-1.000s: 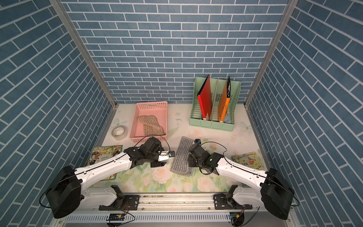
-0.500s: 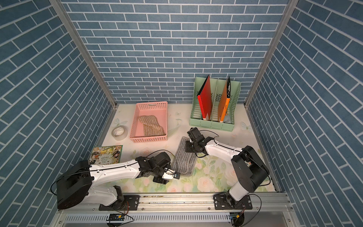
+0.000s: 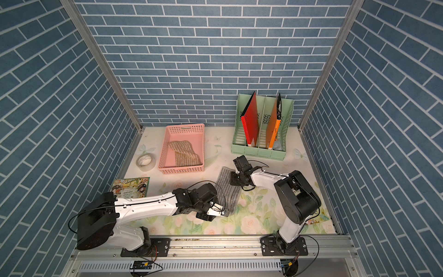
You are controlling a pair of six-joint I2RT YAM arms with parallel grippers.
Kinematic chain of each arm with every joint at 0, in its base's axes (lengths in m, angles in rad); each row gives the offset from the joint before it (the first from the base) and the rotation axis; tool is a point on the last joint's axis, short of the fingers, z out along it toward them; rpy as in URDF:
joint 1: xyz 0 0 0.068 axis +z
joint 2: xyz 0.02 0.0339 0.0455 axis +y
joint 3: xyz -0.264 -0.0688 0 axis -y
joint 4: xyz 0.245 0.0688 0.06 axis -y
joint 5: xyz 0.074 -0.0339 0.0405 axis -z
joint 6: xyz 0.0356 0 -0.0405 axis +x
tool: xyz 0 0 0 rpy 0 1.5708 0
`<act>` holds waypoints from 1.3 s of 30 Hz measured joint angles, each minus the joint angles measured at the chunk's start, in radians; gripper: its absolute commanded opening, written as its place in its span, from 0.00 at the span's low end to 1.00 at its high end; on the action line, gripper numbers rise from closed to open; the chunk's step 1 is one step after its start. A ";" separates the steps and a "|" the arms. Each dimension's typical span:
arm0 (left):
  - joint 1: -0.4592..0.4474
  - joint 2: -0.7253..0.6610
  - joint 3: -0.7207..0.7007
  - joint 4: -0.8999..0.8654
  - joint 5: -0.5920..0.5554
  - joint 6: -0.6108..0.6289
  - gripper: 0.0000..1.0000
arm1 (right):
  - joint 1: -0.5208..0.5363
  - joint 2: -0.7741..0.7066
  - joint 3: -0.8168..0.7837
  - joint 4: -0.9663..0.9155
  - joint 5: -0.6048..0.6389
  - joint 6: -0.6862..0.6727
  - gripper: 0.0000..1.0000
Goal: Fold the square dishcloth
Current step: Fold the cleaning item at the center of the board.
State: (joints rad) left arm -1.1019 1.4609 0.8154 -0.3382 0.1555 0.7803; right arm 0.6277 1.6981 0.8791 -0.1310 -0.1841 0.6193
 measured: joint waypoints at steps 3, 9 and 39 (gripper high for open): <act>-0.021 0.007 0.006 -0.011 0.004 0.002 0.58 | -0.001 0.000 -0.006 0.016 -0.002 0.000 0.31; -0.039 0.049 0.004 0.014 -0.017 0.003 0.60 | -0.003 0.000 -0.008 0.020 -0.003 -0.001 0.30; 0.031 0.180 0.061 0.012 -0.042 0.016 0.09 | -0.008 0.000 -0.008 0.016 0.006 -0.045 0.28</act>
State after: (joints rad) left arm -1.0714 1.6405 0.8768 -0.3264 0.1131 0.7967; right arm 0.6197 1.6981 0.8707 -0.1154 -0.1780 0.5747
